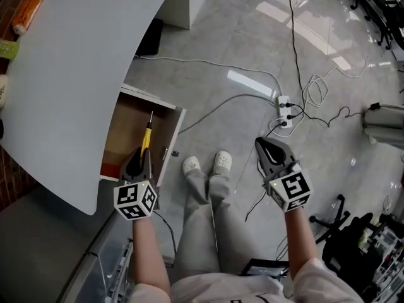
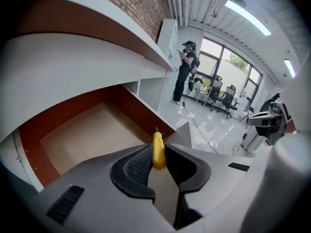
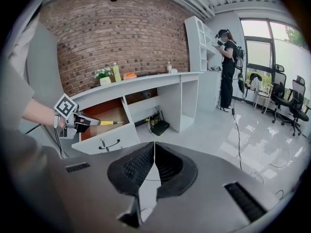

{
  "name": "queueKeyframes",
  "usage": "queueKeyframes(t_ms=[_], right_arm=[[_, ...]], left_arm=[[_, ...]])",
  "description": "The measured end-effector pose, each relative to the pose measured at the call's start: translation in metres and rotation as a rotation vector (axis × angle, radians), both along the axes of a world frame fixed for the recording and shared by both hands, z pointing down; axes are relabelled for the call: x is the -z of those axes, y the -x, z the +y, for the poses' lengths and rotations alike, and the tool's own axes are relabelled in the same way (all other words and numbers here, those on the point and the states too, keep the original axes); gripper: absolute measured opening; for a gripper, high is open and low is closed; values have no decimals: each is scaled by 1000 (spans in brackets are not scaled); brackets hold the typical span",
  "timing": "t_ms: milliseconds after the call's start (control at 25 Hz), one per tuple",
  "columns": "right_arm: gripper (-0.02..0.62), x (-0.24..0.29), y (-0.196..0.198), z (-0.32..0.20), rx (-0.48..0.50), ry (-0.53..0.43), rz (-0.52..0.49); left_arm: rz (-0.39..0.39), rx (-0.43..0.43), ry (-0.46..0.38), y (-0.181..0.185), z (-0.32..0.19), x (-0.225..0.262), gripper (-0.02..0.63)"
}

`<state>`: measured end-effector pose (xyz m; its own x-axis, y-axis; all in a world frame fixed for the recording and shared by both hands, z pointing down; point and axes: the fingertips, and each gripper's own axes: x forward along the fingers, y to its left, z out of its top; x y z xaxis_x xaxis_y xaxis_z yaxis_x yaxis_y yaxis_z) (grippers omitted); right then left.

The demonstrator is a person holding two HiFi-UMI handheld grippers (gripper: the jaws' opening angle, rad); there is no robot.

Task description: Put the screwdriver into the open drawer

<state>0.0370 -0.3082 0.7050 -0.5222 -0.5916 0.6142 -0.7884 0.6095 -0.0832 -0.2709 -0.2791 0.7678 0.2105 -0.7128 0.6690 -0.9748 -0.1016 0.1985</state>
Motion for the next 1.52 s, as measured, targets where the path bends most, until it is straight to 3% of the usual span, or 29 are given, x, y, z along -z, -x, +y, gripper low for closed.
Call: queueKeyframes(t_ms=[800,960,1520], right_arm=[[20,-16,9,-8,50,21,-3],[20,-14,11,-10,53,20,-6],[20,42,2,-24,72,-20,21]], left_arm=[[42,-12,198,-12,-32,-58,84],[30,-14,203,-13,-32,-60,153],[43,38,180,-14,-17,-15,149]])
